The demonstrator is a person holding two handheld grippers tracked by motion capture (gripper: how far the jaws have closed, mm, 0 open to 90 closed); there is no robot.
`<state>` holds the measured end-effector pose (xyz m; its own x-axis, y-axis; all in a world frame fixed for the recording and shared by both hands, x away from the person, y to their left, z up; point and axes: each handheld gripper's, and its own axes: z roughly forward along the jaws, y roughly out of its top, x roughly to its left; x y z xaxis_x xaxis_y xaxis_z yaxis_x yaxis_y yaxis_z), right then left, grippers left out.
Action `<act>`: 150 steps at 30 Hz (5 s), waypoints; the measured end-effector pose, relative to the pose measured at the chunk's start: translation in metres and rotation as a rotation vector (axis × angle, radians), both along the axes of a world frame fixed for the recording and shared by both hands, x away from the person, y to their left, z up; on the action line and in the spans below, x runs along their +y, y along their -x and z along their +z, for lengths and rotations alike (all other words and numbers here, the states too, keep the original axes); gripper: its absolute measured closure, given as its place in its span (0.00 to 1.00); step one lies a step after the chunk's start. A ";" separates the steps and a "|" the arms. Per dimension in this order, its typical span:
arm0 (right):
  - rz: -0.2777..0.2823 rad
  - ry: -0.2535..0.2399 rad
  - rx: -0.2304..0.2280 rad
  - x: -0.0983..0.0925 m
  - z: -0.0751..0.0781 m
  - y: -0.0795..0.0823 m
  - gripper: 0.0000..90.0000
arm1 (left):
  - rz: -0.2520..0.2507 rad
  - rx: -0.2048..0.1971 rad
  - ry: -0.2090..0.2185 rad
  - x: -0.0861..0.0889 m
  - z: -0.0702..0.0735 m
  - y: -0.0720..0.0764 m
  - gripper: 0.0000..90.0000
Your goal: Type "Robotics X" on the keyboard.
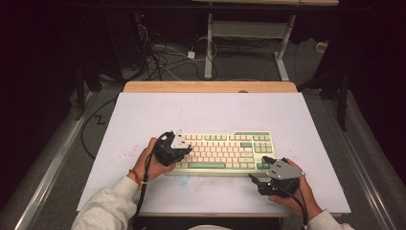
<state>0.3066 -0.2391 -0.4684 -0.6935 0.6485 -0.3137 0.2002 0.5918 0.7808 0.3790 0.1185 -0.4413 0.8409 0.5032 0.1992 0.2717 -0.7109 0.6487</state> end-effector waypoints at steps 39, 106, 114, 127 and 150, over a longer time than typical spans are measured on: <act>-0.002 -0.002 -0.002 -0.002 0.001 0.000 0.27 | 0.011 -0.140 0.151 0.007 0.000 0.034 0.25; -0.005 0.002 0.009 -0.002 0.000 -0.001 0.27 | -0.100 -0.083 0.025 -0.020 0.006 0.023 0.83; -0.002 0.007 0.007 -0.002 0.000 -0.001 0.27 | -0.058 -0.153 0.019 -0.015 0.011 0.027 0.59; -0.008 0.002 0.006 -0.001 0.000 -0.001 0.27 | -0.029 -0.227 0.066 -0.006 0.015 0.035 0.27; -0.022 -0.012 -0.007 -0.003 0.003 -0.002 0.27 | 0.083 -0.281 0.097 0.037 0.010 0.050 0.25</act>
<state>0.3089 -0.2420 -0.4653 -0.6769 0.6671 -0.3110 0.2072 0.5781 0.7892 0.3289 0.1558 -0.4309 0.7146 0.5961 0.3660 0.1264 -0.6247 0.7706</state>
